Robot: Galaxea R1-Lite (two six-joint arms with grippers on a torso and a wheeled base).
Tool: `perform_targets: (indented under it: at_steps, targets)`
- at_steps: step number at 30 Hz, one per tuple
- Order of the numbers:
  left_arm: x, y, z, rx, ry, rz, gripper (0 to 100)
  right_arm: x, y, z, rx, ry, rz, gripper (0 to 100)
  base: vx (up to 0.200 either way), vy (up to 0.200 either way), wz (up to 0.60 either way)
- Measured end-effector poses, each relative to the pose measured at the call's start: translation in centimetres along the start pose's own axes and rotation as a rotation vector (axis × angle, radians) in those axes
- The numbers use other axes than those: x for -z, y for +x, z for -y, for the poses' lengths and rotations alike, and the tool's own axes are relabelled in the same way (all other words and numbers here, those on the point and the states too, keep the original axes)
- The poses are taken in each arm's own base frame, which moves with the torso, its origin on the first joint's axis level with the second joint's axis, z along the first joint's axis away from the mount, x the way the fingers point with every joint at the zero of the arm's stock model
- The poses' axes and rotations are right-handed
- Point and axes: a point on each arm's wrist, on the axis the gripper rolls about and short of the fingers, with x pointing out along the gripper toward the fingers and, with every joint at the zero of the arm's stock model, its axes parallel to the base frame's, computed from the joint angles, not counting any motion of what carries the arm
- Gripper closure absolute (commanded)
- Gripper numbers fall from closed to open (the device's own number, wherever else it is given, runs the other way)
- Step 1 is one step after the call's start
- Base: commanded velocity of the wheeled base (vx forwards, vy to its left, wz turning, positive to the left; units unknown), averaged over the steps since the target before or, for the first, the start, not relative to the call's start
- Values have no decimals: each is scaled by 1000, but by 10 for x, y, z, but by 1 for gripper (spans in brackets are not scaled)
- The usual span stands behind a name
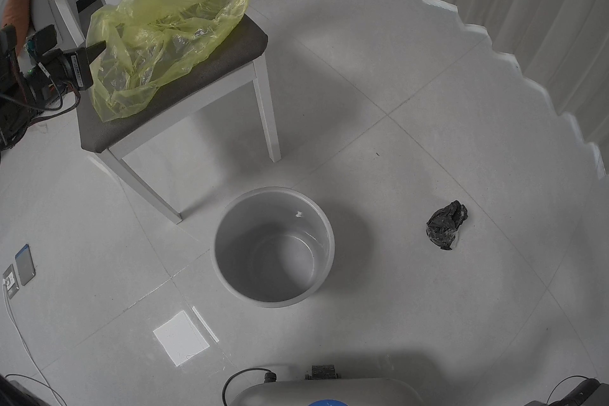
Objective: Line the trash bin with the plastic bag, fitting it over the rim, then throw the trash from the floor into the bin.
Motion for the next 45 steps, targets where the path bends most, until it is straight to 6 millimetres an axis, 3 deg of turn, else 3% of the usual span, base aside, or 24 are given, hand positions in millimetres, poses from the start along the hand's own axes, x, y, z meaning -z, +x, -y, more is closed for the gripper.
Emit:
perform_targets:
  at_steps: [9,19,27,45]
  targets:
    - [-26,-30,44,222,85,44,100,-34,32,5,-31,7,9,0,0,0,0]
    - [-42,-63,72,412,117,121,100,-53,75,7,-99,27,-81,0,0,0,0]
    - [-52,-83,92,568,123,174,100,-50,113,6,-152,26,-150,0,0,0,0]
    - [-66,-96,114,764,151,273,100,-37,178,-1,-321,59,-232,0,0,0,0]
